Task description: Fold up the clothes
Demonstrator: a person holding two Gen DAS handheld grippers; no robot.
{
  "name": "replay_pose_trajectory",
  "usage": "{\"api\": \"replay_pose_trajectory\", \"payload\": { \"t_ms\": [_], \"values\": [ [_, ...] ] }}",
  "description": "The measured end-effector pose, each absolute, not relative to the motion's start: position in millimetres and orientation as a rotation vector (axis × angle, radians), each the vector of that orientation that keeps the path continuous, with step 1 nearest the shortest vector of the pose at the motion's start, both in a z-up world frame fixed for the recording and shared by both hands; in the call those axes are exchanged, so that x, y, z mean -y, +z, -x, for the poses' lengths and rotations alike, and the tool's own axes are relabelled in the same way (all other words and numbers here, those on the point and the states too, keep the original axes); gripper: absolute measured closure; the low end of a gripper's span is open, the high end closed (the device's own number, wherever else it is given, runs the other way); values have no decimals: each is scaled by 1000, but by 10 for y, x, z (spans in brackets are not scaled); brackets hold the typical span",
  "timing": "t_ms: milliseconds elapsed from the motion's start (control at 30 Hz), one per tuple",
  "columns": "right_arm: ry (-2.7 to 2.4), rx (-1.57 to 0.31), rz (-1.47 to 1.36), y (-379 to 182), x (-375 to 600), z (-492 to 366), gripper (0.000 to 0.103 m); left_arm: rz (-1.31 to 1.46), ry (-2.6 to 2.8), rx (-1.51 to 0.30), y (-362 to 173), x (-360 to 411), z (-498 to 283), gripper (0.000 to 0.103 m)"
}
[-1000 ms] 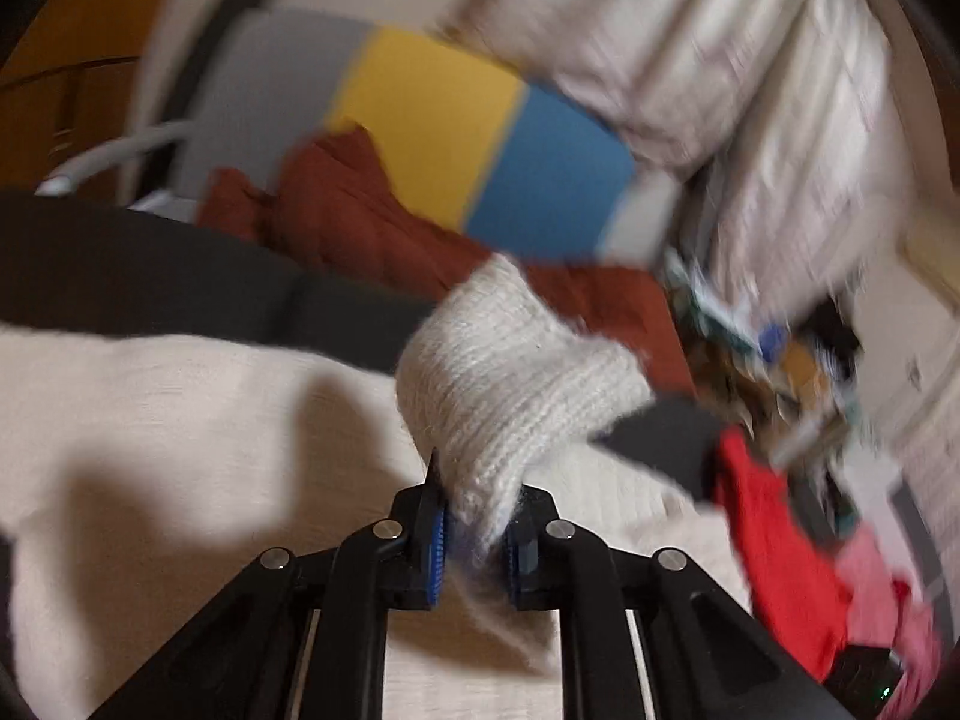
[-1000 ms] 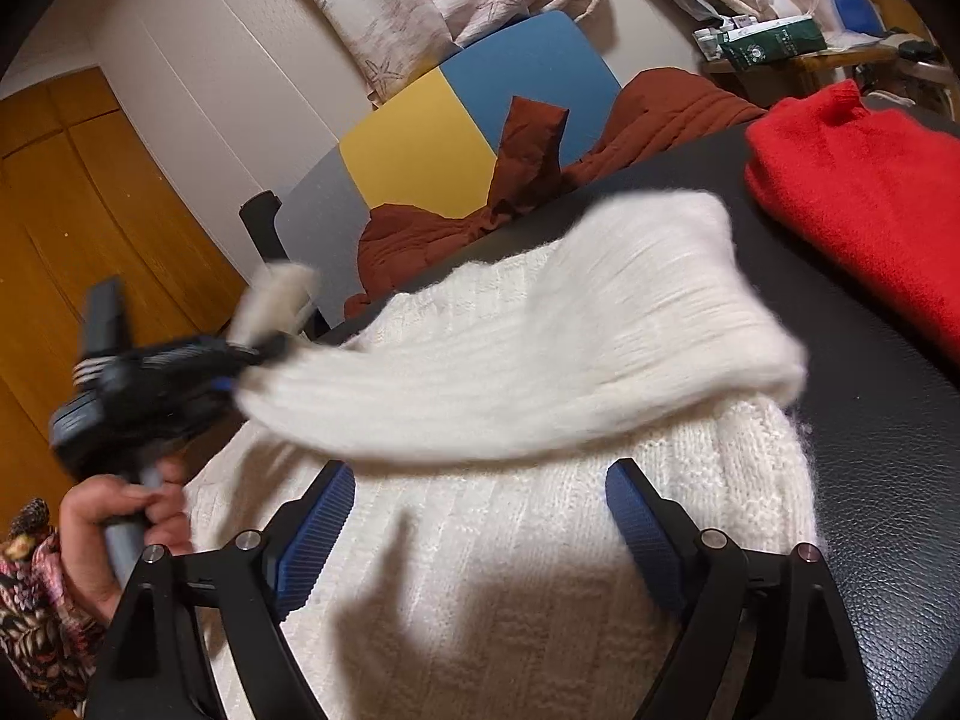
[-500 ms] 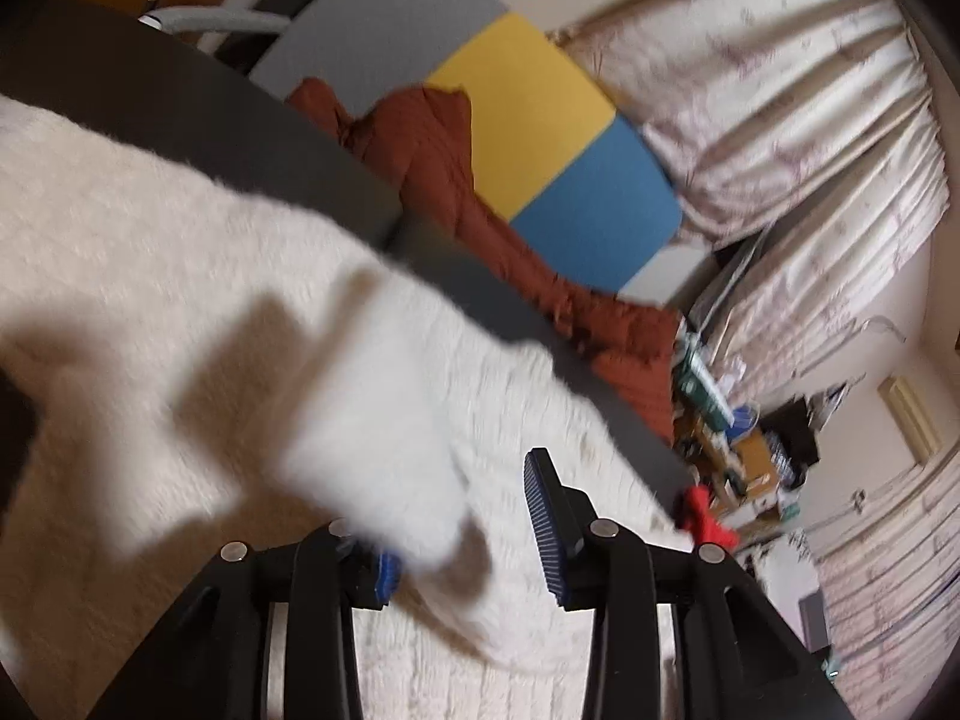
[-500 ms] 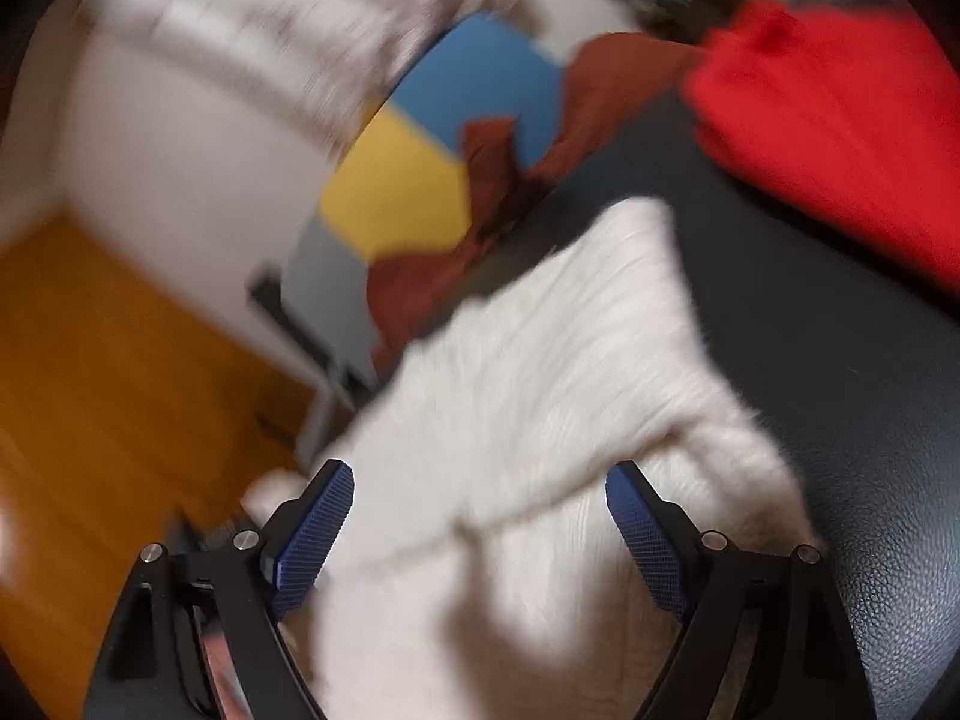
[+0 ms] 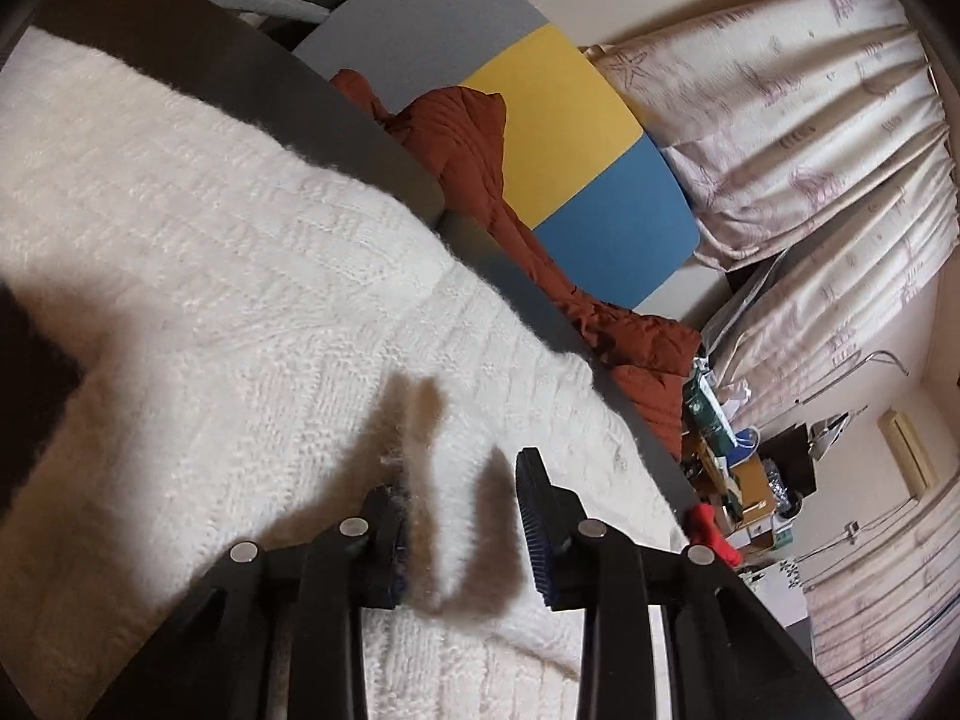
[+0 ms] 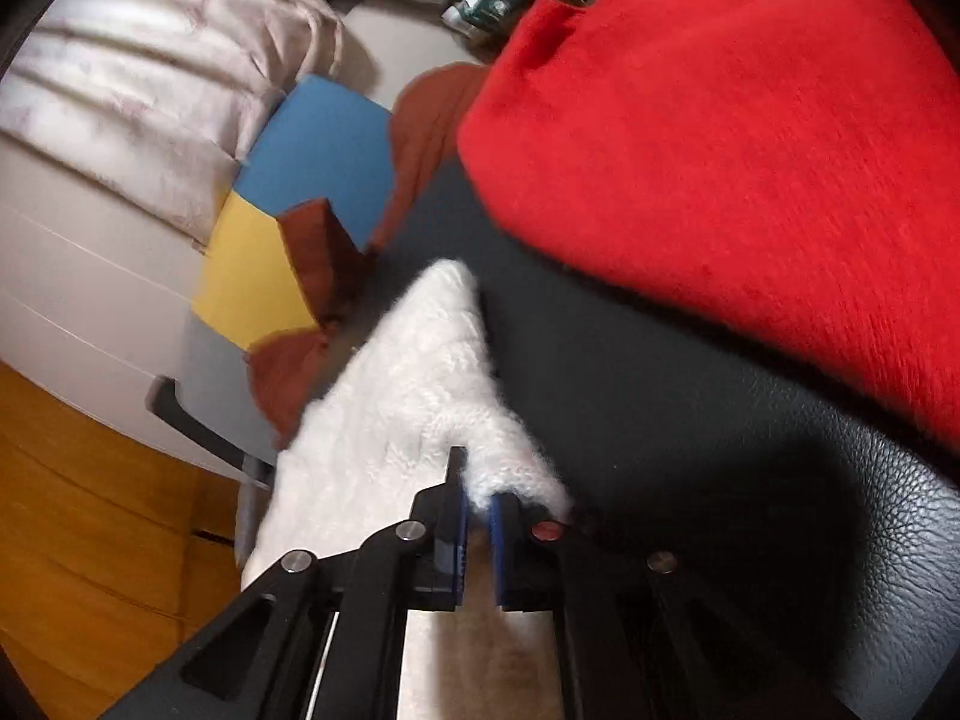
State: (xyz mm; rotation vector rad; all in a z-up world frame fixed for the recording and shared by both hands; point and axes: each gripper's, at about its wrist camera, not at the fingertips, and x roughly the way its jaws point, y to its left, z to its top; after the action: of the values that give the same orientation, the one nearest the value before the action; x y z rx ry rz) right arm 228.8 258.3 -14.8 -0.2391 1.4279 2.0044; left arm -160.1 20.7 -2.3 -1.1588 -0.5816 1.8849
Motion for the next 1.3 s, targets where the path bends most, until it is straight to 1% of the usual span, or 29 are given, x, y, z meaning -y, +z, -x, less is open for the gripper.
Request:
{"api": "replay_pose_trajectory", "payload": {
  "t_ms": [67,100,133,167,233,267,300,367,400,467,567,633,667,700,733,767,867,967,1033,1067,1100,1133,1233,1300],
  "values": [
    [2042,-1402,305,-86,-2546,-2281,90,1166,1886,579,-41,-196,1608,80],
    [2045,-1387,337,-45,-2513,-2301,84,1170,1883,580,-56,-175,1612,84],
    [2043,-1377,343,10,-2461,-2355,80,1174,1878,582,-73,-147,1618,86],
    [2040,-1367,340,72,-2403,-2420,75,1177,1880,578,-80,-138,1618,86],
    [2025,-1232,355,259,-2232,-2499,74,1180,1897,561,-74,-154,1609,89],
    [2019,-1156,362,347,-2185,-2507,71,1181,1906,550,-66,-168,1601,89],
    [2011,-1079,368,431,-2154,-2504,72,1179,1916,536,-56,-182,1592,91],
    [2014,-952,362,591,-2107,-2513,72,1176,1932,512,-40,-201,1576,92],
    [2041,-913,357,655,-2122,-2475,72,1176,1937,506,-37,-210,1574,93],
    [2127,-872,436,691,-2278,-2202,72,1176,1947,493,-35,-217,1566,93],
    [2169,-801,555,569,-2488,-1860,72,1174,1965,468,-21,-235,1559,94],
    [2143,-801,614,437,-2612,-1688,73,1173,1982,446,-13,-247,1546,94],
    [2096,-808,659,323,-2671,-1671,80,1171,1992,431,-8,-256,1537,94],
    [2053,-840,662,235,-2740,-1692,92,1168,2004,413,-2,-269,1527,94],
    [2016,-879,646,162,-2811,-1724,94,1164,2016,395,6,-284,1515,94],
    [1991,-894,638,133,-2846,-1745,103,1160,2028,375,16,-300,1503,93],
    [1970,-901,629,116,-2874,-1757,103,1160,2047,339,37,-330,1486,93],
    [1954,-873,661,187,-2840,-1711,103,1184,2019,356,53,-293,1525,92],
    [1940,-806,685,329,-2710,-1645,93,1179,2020,349,118,-176,1565,88],
    [1988,-764,666,430,-2533,-1590,72,1173,2024,342,156,-107,1585,87],
    [2053,-730,638,522,-2342,-1531,45,1167,2029,336,193,-38,1606,87],
    [2118,-694,609,614,-2152,-1473,38,1161,2034,330,230,30,1626,87],
    [2289,-631,658,727,-1689,-1170,38,1142,2048,311,342,237,1688,87],
    [2308,-611,697,685,-1631,-1080,38,1132,2099,303,420,465,1828,85]
  ]
}}
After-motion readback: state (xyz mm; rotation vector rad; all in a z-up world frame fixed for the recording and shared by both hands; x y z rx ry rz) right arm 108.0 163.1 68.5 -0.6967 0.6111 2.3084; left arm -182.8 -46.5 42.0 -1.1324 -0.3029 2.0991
